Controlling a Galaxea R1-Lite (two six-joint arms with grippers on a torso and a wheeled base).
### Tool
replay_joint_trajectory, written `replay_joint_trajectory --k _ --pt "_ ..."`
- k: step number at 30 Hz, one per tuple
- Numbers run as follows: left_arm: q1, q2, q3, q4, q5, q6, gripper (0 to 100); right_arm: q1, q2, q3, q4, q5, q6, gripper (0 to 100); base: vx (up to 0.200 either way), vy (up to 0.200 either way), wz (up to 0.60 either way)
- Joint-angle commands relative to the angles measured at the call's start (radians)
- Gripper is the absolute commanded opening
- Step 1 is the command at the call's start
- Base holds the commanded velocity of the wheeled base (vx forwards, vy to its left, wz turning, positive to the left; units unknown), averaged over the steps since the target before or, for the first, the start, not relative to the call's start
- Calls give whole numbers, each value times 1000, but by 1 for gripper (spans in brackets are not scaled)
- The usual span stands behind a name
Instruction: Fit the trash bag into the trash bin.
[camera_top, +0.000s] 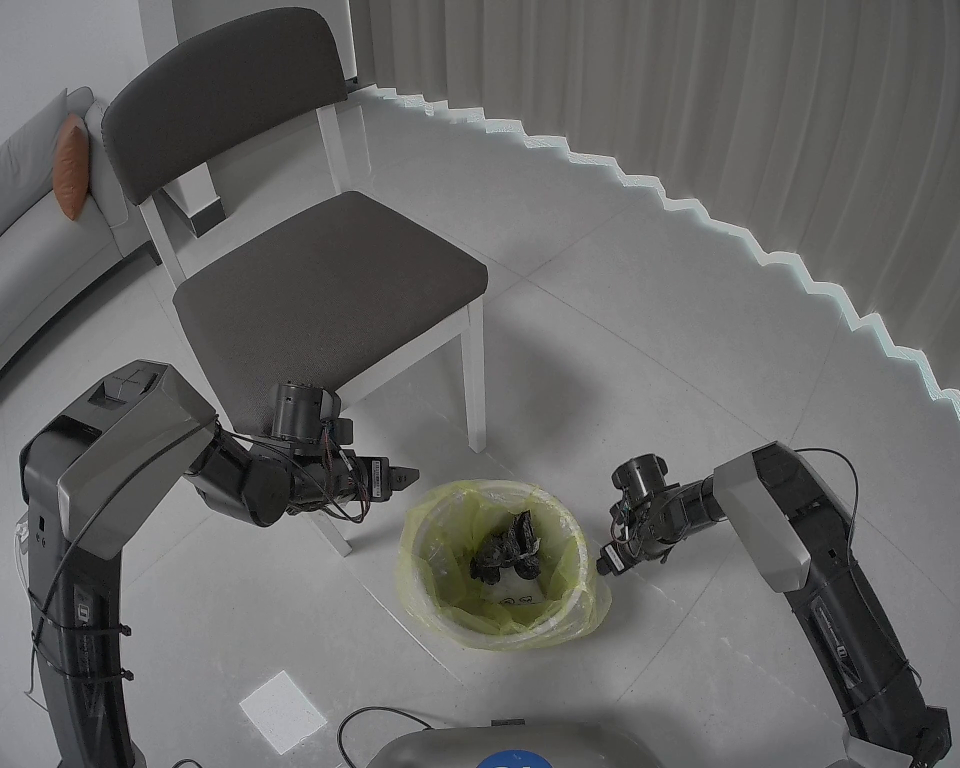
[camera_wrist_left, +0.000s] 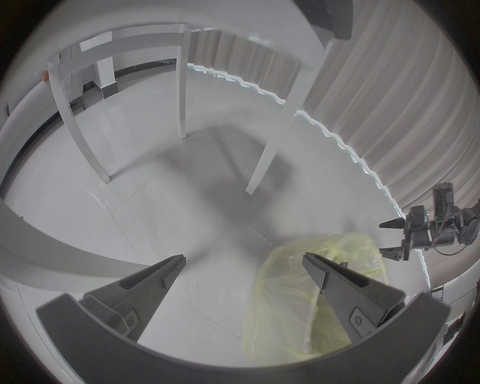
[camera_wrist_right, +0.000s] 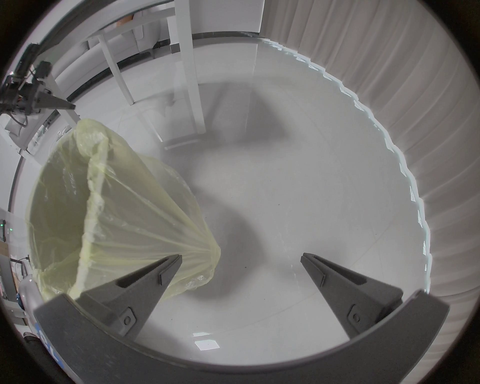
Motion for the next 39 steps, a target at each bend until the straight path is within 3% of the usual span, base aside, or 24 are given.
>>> replay_joint_trajectory --k 1,8,16,25,39 --pt "-20 -31 27 -11 -3 0 100 -7 70 -4 32 -9 25 100 0 0 0" --pt "-42 -38 50 -68 -2 1 100 -32 1 -4 49 -9 56 100 0 0 0" --pt "-74 -130 113 -71 -13 6 100 -53 -229 2 -29 5 65 100 0 0 0" --pt "-120 -291 220 -71 -26 11 100 -53 -486 307 -150 5 58 100 0 0 0" --pt "-166 -617 478 -71 -22 12 100 -48 -948 950 -424 4 58 100 0 0 0"
